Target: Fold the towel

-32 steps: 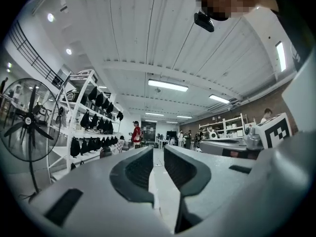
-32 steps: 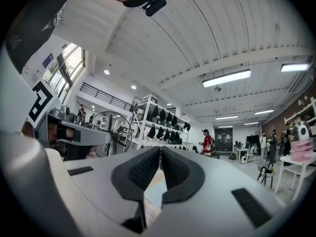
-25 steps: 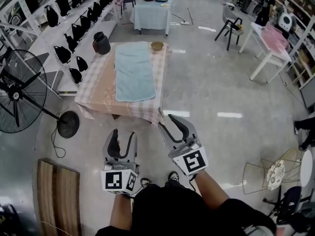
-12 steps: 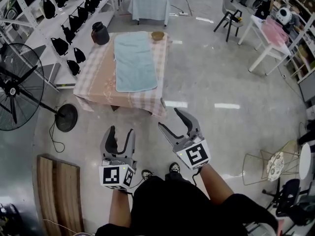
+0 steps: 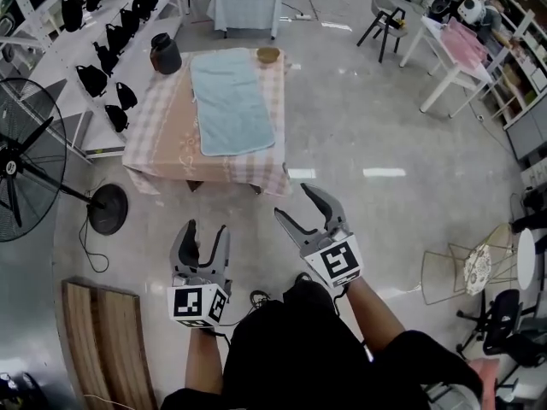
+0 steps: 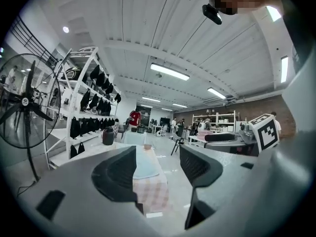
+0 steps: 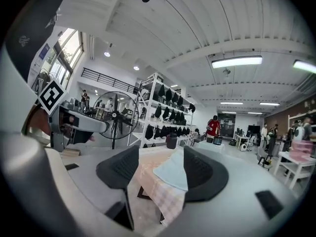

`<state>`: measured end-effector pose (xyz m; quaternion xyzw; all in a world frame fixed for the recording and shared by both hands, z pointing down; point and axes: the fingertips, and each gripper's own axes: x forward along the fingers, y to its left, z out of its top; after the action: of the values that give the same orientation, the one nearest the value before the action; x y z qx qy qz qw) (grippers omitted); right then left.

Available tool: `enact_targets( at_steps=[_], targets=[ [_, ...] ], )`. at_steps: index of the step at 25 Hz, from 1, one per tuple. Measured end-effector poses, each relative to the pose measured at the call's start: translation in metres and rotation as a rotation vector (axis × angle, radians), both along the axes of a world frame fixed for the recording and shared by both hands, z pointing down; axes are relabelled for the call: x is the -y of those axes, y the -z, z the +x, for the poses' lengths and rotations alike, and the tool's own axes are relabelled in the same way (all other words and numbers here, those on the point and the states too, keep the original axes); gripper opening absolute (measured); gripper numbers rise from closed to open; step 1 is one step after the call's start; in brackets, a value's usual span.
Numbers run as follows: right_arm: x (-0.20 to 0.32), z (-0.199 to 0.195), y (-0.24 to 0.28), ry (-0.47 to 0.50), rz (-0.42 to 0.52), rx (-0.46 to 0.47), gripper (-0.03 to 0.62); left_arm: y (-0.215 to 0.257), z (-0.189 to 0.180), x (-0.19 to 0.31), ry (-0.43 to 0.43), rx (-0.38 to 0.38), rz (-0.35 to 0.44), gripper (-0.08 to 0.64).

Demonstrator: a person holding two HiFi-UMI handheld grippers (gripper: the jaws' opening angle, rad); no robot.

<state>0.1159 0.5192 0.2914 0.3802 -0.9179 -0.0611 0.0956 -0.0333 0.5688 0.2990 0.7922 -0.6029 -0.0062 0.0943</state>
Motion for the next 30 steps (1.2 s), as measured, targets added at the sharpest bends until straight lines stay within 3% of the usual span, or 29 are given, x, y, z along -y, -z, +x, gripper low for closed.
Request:
enact_targets(
  at_steps=[7,13,22,30],
  targets=[
    [0.027,-0.001,-0.013,-0.030,-0.001,-0.078,0.278,-0.009,-0.026,0.030,-0.029,0.028,-0.014,0.270],
    [0.075,-0.002,-0.028,-0.050,-0.025,-0.086,0.278,-0.021,-0.035,0.078,-0.036,0.046,-0.025,0.270],
    [0.208,-0.012,-0.057,0.016,-0.047,-0.116,0.278,-0.047,-0.044,0.216,-0.019,0.063,-0.080,0.270],
    [0.316,-0.010,-0.088,0.105,-0.114,-0.188,0.278,-0.087,-0.048,0.323,-0.010,0.104,-0.213,0.270]
  ],
)
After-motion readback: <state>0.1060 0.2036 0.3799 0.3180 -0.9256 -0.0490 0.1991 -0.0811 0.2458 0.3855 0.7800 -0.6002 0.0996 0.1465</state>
